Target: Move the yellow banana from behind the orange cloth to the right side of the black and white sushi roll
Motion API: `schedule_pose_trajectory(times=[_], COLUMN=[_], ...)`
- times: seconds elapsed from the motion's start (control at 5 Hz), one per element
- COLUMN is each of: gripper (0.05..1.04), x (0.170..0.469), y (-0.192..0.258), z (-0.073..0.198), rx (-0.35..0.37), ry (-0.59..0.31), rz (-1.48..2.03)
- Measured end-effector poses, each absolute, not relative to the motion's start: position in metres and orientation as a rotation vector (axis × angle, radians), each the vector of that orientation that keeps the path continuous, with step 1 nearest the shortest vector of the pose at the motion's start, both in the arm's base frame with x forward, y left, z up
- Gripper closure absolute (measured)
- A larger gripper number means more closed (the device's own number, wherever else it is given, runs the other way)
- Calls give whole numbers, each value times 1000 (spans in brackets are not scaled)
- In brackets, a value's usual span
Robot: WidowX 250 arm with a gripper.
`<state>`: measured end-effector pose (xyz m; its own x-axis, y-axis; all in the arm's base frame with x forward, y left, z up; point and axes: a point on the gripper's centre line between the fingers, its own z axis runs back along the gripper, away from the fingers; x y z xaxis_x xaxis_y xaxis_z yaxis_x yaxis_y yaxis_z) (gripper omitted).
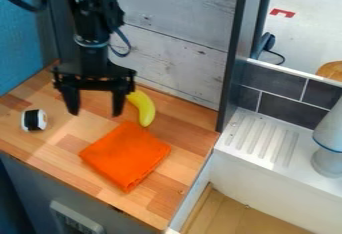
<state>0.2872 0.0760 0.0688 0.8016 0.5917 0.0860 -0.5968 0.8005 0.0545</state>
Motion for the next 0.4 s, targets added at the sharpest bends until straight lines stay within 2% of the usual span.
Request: schedule_pose_trajectory(times=[0.2,0.4], gripper=[80,80], x=[312,336], y=[67,69], z=[52,39], rx=[15,-18], ry=[-116,-183], rz=[670,704])
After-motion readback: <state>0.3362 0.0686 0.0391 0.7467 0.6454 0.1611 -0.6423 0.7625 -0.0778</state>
